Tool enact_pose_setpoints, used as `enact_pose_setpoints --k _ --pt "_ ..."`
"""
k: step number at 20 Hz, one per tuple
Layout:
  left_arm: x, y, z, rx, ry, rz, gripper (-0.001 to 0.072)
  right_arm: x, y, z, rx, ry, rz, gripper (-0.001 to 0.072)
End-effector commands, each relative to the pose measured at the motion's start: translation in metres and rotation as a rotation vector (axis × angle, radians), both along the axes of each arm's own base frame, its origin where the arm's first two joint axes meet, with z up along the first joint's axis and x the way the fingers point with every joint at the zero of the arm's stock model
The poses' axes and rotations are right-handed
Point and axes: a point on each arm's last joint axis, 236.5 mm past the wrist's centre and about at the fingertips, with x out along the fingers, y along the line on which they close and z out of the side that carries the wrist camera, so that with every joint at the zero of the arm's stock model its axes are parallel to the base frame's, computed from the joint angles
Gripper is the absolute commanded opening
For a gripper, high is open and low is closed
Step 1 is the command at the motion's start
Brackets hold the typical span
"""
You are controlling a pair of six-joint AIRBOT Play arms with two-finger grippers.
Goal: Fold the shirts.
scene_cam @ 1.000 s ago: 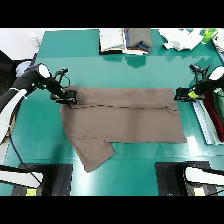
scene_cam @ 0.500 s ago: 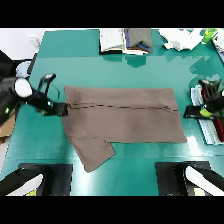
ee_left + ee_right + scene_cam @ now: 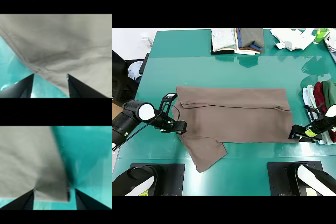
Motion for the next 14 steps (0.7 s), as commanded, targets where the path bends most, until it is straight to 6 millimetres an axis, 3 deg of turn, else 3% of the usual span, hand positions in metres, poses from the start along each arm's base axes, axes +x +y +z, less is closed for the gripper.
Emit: enact_pose_setpoints --k 1,4,6,9,14 --pt "-0.006 -0.004 -0.002 -0.004 0.014 -0.004 0.0498 0.004 0.019 -0.010 0.031 0.001 0.031 0.0430" --pt "-0.023 0.002 -0.004 0.019 0.085 -0.011 0.0498 0.008 0.023 -0.007 0.013 -0.029 0.077 0.0073" --pt "-0.035 0.004 -0.006 0.029 0.132 0.002 0.0499 0.016 0.024 -0.001 -0.005 -0.089 0.091 0.0019" --pt "-0.052 0.008 -0.022 0.030 0.182 0.043 0.0501 0.024 0.023 0.010 -0.025 -0.160 0.094 0.0019" --pt "-0.063 -0.017 -0.049 -0.097 0.207 0.126 0.0509 0.027 0.023 0.014 -0.029 -0.182 0.093 0.0019"
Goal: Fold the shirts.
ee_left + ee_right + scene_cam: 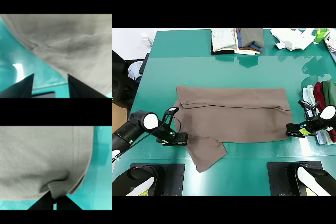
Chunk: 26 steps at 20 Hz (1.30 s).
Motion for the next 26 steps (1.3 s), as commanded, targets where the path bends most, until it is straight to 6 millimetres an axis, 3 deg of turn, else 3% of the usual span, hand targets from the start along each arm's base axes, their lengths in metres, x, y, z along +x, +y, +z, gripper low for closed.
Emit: enact_pose_setpoints --k 1,6,7,9,13,16,21,23,26 --pt "-0.006 -0.015 -0.017 -0.072 0.009 0.077 0.0509 0.003 0.000 0.003 -0.003 -0.020 0.001 0.0019" --pt "0.002 -0.023 -0.022 -0.117 -0.032 0.100 0.0493 0.003 0.000 0.003 -0.003 -0.020 0.001 0.0019" --pt "0.003 -0.023 -0.022 -0.118 -0.037 0.102 0.0371 0.002 0.000 0.003 -0.003 -0.019 0.000 0.0019" --pt "0.005 -0.024 -0.021 -0.122 -0.052 0.073 0.0043 0.002 0.001 0.003 -0.002 -0.018 0.001 0.0018" --pt "-0.004 -0.014 -0.007 -0.079 -0.021 -0.041 0.0022 -0.006 0.003 0.012 0.010 0.027 0.016 0.0018" --pt "0.002 0.003 0.027 -0.027 -0.125 -0.077 0.0022 -0.008 -0.003 0.035 -0.019 0.013 0.037 0.0017" --pt "-0.026 0.013 0.073 -0.043 -0.172 -0.127 0.0022 -0.026 -0.020 0.069 -0.129 -0.068 0.056 0.0017" --pt "-0.013 0.010 0.094 -0.055 -0.238 -0.142 0.0022 -0.022 -0.024 0.081 -0.156 -0.125 0.052 0.0016" --pt "0.033 0.011 0.118 -0.020 -0.392 -0.153 0.0022 0.001 -0.029 0.097 -0.165 -0.171 0.047 0.0016"
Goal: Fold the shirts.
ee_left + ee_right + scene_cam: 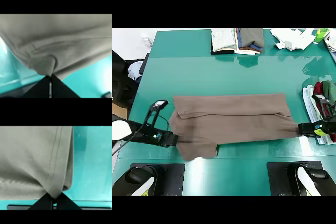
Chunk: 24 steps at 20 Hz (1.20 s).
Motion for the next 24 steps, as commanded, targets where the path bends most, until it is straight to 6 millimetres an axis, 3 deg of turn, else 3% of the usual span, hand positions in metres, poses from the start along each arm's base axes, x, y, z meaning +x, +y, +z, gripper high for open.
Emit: enact_pose_setpoints --k 1,5,10,15,19,20,21,23,24 --pt "0.046 0.008 0.027 0.055 -0.166 -0.012 0.0023 0.023 -0.010 0.018 -0.031 -0.052 -0.003 0.0016" --pt "0.130 0.014 0.031 0.169 -0.324 -0.014 0.0023 0.088 -0.015 0.021 -0.001 -0.099 -0.010 0.0016" --pt "0.215 -0.013 0.005 0.184 -0.393 -0.036 0.0023 0.166 -0.009 0.004 0.046 -0.103 0.012 0.0015" --pt "0.250 0.003 -0.035 0.199 -0.340 0.034 0.0024 0.217 0.003 -0.020 0.056 -0.072 0.050 0.0016" --pt "0.255 0.013 -0.038 0.192 -0.332 0.069 0.0028 0.241 0.009 -0.027 0.084 -0.072 0.051 0.0019" --pt "0.253 0.010 -0.038 0.179 -0.324 0.074 0.0223 0.246 0.012 -0.025 0.117 -0.084 0.037 0.0020" --pt "0.252 0.006 -0.038 0.153 -0.313 0.102 0.0482 0.252 0.015 -0.021 0.151 -0.106 0.022 0.0030" --pt "0.252 0.002 -0.034 0.127 -0.296 0.134 0.0529 0.263 0.011 -0.006 0.197 -0.156 -0.010 0.0384" --pt "0.251 0.001 -0.029 0.120 -0.288 0.136 0.0528 0.262 0.004 0.000 0.190 -0.156 -0.015 0.0484"
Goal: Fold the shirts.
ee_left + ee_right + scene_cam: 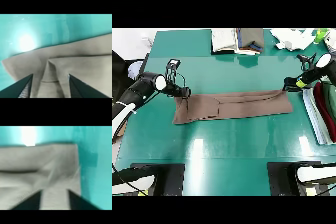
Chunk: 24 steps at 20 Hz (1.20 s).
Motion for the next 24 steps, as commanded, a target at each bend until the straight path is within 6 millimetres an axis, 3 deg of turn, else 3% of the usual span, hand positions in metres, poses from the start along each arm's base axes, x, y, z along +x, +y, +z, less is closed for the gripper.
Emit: enact_pose_setpoints --k 1,3,4,5,6,8,11,14,19,22,24 --pt "-0.004 -0.009 0.008 -0.059 0.044 0.035 0.0528 0.006 -0.009 0.016 0.048 -0.025 -0.021 0.0500" --pt "-0.013 -0.012 0.010 -0.073 0.089 0.034 0.0506 -0.006 -0.028 0.018 0.045 -0.008 -0.048 0.0511" --pt "-0.017 -0.015 0.009 -0.084 0.105 0.029 0.0322 -0.015 -0.036 0.013 0.048 0.010 -0.070 0.0529" --pt "-0.018 -0.020 0.010 -0.100 0.111 0.021 0.0133 -0.024 -0.042 0.004 0.057 0.037 -0.093 0.0601" --pt "-0.018 -0.027 0.011 -0.120 0.107 0.000 0.0024 -0.035 -0.044 -0.010 0.068 0.076 -0.108 0.0610" --pt "-0.017 -0.043 0.015 -0.150 0.084 -0.031 0.0024 -0.052 -0.040 -0.035 0.092 0.138 -0.122 0.0605" --pt "-0.018 -0.071 0.019 -0.160 0.047 -0.089 0.0024 -0.056 -0.027 -0.057 0.087 0.145 -0.109 0.0593" --pt "-0.026 -0.092 0.019 -0.162 0.040 -0.138 0.0024 -0.053 -0.016 -0.067 0.075 0.128 -0.091 0.0578" --pt "-0.032 -0.103 0.020 -0.183 0.050 -0.154 0.0024 -0.054 -0.005 -0.076 0.080 0.153 -0.065 0.0572" --pt "-0.035 -0.104 0.019 -0.185 0.065 -0.154 0.0024 -0.056 0.004 -0.082 0.071 0.170 -0.025 0.0338" --pt "-0.036 -0.107 0.020 -0.201 0.068 -0.151 0.0024 -0.050 0.009 -0.074 0.057 0.132 0.000 0.0075"
